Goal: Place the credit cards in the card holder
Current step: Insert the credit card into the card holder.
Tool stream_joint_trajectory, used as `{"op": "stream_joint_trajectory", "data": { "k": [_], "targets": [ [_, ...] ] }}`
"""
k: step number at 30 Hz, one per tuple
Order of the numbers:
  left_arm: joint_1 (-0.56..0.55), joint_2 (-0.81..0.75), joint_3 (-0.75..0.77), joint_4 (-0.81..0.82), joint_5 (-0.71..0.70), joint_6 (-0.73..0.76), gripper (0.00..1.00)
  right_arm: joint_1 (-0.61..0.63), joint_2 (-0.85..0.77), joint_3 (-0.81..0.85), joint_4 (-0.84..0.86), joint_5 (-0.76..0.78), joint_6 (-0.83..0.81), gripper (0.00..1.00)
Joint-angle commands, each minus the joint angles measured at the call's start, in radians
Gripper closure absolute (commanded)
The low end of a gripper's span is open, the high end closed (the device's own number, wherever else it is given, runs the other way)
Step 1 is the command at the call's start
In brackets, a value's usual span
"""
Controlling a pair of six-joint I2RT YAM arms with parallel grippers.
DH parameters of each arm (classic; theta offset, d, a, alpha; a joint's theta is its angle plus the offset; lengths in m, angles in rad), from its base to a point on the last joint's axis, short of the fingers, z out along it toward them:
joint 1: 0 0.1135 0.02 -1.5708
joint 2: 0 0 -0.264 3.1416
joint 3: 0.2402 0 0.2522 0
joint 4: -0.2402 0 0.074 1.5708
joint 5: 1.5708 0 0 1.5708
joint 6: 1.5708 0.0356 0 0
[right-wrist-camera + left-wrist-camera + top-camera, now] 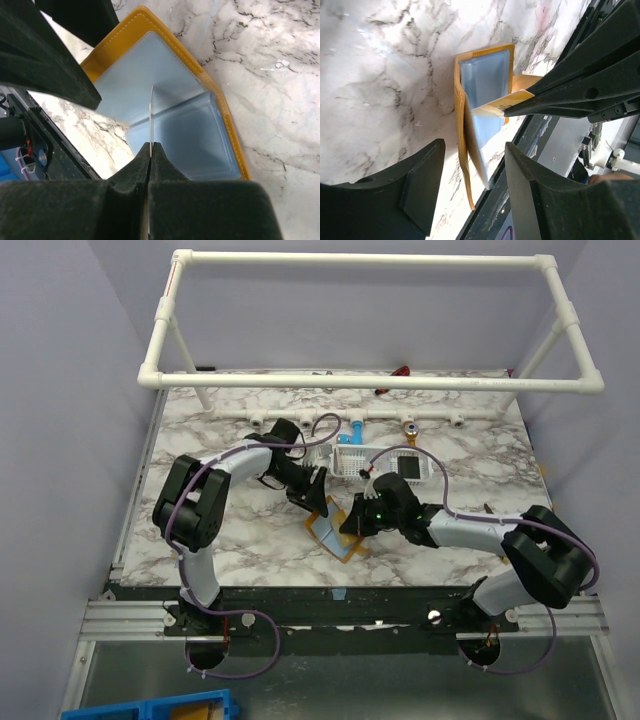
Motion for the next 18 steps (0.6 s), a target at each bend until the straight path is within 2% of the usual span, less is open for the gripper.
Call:
{"op": "stream_joint_trajectory", "data": {
  "k": [1,3,4,5,7,11,15,18],
  "targets": [
    [0.051,-0.014,0.039,-0.024,0.045,0.026,0.47,-0.007,0.024,0.039,0.020,-0.042,-0.027,0.99],
    [0.056,-0.010,0.036,-0.021,0.053,0.023,0.47,-0.006,0.034,0.044,0.020,-0.046,-0.029,0.99],
    [0.054,-0.005,0.033,-0.018,0.063,0.021,0.40,-0.007,0.041,0.048,0.022,-0.050,-0.032,0.99],
    [0.052,0.002,0.032,-0.013,0.077,0.017,0.28,-0.006,0.046,0.050,0.022,-0.054,-0.034,0.99],
    [0.043,0.016,0.029,-0.008,0.085,0.024,0.26,-0.007,0.051,0.051,0.023,-0.057,-0.034,0.99],
    [0.021,0.034,0.009,0.026,0.057,0.031,0.31,-0.007,0.042,0.046,0.022,-0.049,-0.030,0.99],
    [0.020,0.060,0.019,0.034,0.007,0.027,0.42,-0.007,0.022,0.030,0.017,-0.032,-0.027,0.99],
    [0.020,0.061,0.010,0.054,-0.028,0.007,0.55,-0.006,0.008,0.019,0.014,-0.029,-0.027,0.99]
  ]
}}
